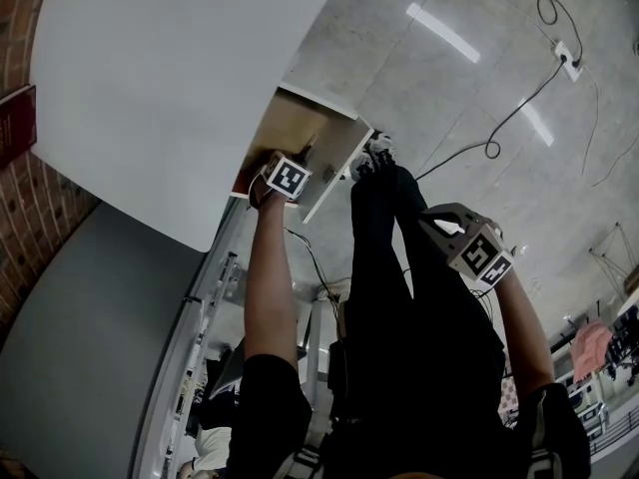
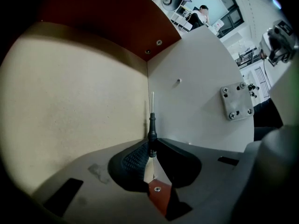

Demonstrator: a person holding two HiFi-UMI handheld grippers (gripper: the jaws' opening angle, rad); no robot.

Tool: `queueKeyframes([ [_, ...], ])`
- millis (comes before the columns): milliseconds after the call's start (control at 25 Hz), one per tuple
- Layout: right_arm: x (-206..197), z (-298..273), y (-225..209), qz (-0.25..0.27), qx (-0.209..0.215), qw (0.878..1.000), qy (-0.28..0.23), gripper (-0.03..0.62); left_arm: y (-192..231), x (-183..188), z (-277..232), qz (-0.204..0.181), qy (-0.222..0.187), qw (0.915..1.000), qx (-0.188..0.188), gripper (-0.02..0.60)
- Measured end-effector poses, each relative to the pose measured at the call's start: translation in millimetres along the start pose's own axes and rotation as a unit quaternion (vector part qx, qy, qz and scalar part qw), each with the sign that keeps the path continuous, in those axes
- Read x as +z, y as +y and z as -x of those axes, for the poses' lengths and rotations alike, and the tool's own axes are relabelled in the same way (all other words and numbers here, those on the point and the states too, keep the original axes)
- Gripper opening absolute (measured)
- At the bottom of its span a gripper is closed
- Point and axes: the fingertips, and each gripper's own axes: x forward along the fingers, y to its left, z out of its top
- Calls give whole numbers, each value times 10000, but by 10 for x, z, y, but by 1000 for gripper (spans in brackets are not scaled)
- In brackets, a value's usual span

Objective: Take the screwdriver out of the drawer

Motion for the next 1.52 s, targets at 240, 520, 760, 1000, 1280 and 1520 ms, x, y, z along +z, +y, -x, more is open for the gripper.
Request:
queueKeyframes([
  [240, 90, -25, 75, 51, 43, 10000, -67, 57, -32, 142, 209, -205, -552, 9981, 181, 57],
  [520, 199, 32, 125, 153, 33, 9998, -118, 57, -137, 303, 452, -273, -980, 9947, 177, 57],
  [760, 318, 153, 220, 288, 0, 9994, -168, 57, -278, 377, 741, -370, -1244, 9912, 280, 57],
  [1000, 491, 249, 296, 455, -56, 9987, -220, 57, -449, 342, 1039, -362, -1536, 9868, 363, 57],
  [1280, 725, 390, 418, 668, -207, 9971, -287, 57, -751, 274, 1424, -123, -1898, 9813, 310, 57],
  [1520, 1023, 522, 563, 952, -291, 9943, -375, 57, -1038, 113, 1802, 193, -2188, 9752, 258, 57],
])
